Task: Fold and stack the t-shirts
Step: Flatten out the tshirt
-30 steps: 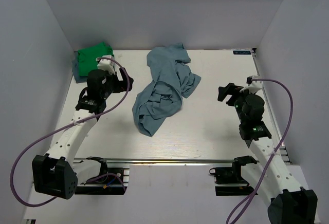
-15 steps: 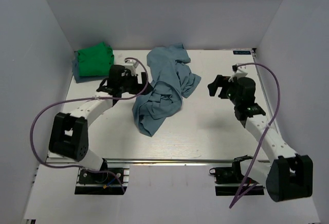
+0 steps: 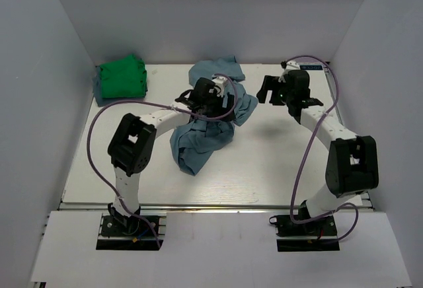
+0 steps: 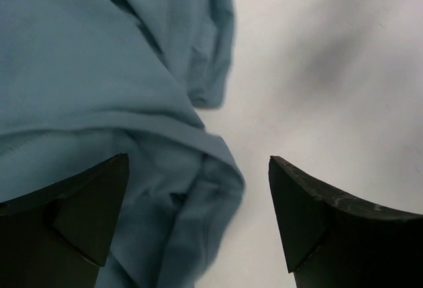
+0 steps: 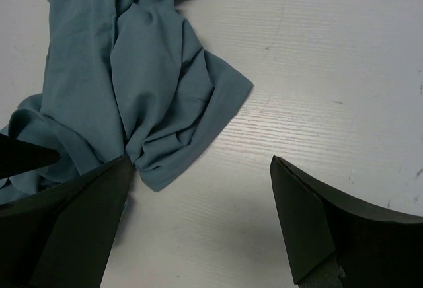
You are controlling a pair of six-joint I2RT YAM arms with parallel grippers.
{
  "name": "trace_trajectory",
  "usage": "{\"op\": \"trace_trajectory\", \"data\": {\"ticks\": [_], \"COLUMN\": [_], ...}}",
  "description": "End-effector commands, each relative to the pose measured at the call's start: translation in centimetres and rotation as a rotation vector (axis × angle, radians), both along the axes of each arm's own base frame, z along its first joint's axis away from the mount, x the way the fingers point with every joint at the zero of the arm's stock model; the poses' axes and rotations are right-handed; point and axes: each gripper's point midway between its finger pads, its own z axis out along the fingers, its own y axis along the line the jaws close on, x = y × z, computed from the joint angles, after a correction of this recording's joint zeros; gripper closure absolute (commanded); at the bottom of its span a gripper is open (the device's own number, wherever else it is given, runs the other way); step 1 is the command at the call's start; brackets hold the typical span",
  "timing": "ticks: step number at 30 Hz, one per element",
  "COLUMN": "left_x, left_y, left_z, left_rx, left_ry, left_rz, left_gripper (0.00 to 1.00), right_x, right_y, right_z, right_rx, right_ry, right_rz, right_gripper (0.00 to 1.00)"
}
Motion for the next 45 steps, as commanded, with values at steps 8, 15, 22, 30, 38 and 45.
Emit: {"op": "trace_trajectory", "data": {"ticks": [8, 15, 22, 30, 38, 45], "left_x": [3.4, 4.2, 3.1, 1.9, 1.1, 1.2], "left_y": [0.7, -1.0, 1.4, 3.9, 6.3, 10.6], "left_z": [-2.9, 1.2, 5.0, 7.9, 10.0, 12.9], "left_rx": [0.119, -0.04, -0.077, -0.067, -0.045, 0.024], "left_ry": [0.043, -0.012, -0.095, -0.166, -0.212, -0.307], "left_rz": [0.167, 0.152, 0.2, 0.263, 0.34, 0.519], "left_gripper": [0.15, 0.83, 1.0, 1.0, 1.0, 1.0], "right_x": [4.8, 7.8, 9.8, 11.1, 11.9, 11.3], "right_y": [2.2, 5.0, 8.3, 9.9, 10.8, 10.7], "right_z": [0.9, 0.0, -1.0, -4.4, -7.3, -3.3], "right_rx": [-0.025, -0.046, -0.052, -0.081, -0.083, -0.037], "right_ry": [-0.03, -0.052, -0.054, 0.008, 0.057, -0.048], "right_rz": [0.032, 0.106, 0.159, 0.124, 0.105, 0.128], "right_gripper": [0.1, 0.1, 0.1, 0.11, 0.45, 1.0]}}
